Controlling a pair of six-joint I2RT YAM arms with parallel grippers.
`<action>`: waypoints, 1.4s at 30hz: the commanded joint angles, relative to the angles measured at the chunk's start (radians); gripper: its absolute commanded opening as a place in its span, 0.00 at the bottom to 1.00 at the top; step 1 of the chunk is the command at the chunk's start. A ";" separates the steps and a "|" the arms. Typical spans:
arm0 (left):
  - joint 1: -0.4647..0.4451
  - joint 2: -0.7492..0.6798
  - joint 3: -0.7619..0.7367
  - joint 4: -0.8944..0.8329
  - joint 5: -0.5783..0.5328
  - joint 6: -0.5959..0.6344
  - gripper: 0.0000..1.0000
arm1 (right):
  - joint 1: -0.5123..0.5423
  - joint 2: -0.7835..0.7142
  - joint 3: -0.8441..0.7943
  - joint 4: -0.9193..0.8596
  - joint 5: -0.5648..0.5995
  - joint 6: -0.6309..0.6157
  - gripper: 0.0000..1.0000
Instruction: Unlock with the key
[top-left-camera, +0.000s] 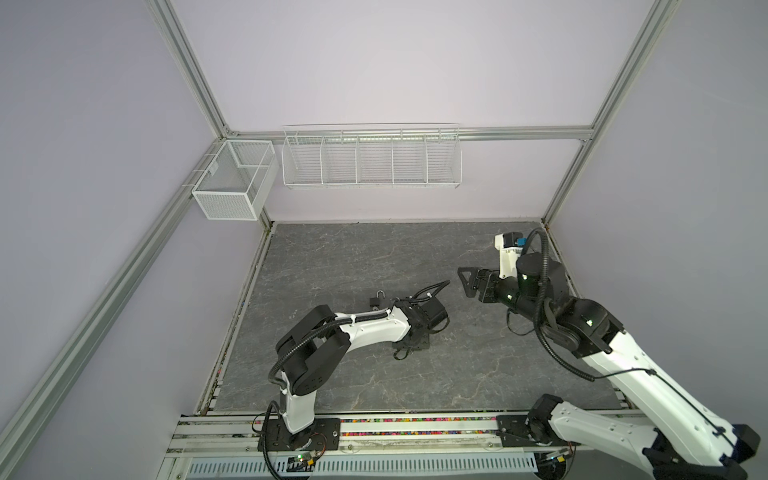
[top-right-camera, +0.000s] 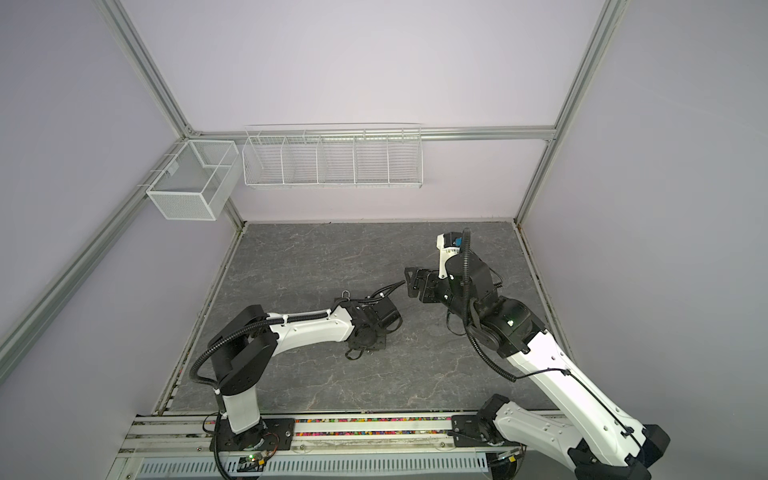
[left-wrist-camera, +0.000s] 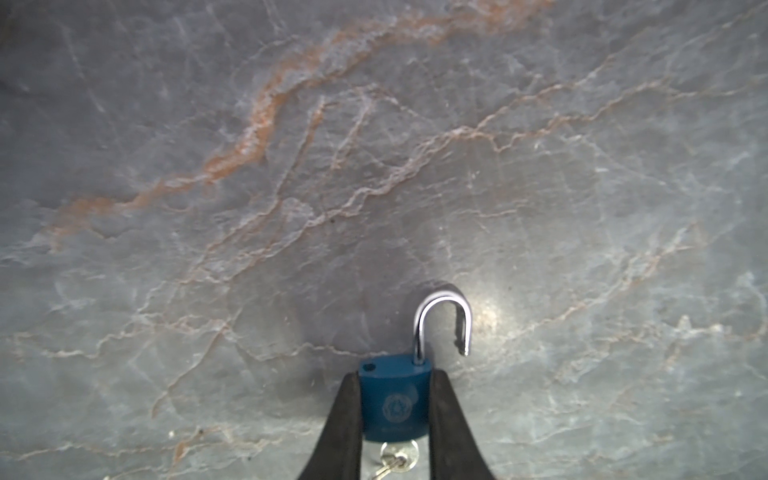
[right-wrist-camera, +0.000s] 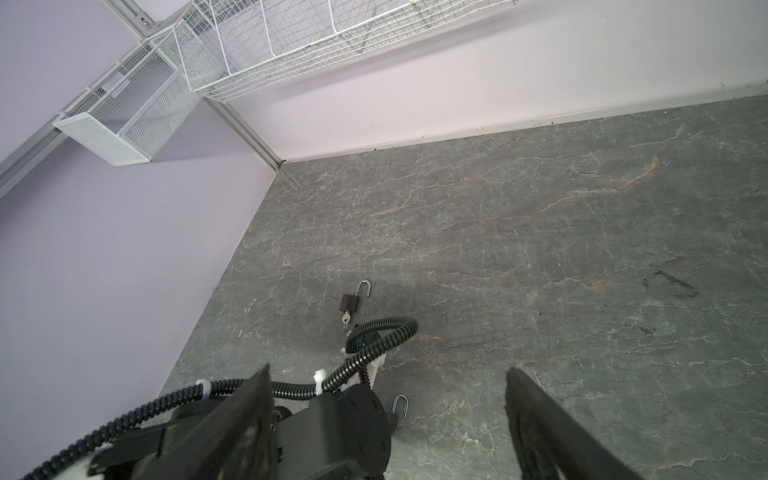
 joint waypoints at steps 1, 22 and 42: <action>-0.003 0.020 0.018 -0.046 0.005 -0.024 0.21 | -0.005 0.008 -0.001 0.031 -0.006 0.005 0.88; 0.052 -0.260 -0.045 -0.055 -0.066 -0.047 0.57 | -0.004 -0.020 -0.011 0.053 -0.024 0.021 0.89; 0.932 -0.702 -0.668 0.839 -0.572 0.642 1.00 | -0.589 0.192 -0.599 0.660 0.474 -0.326 0.89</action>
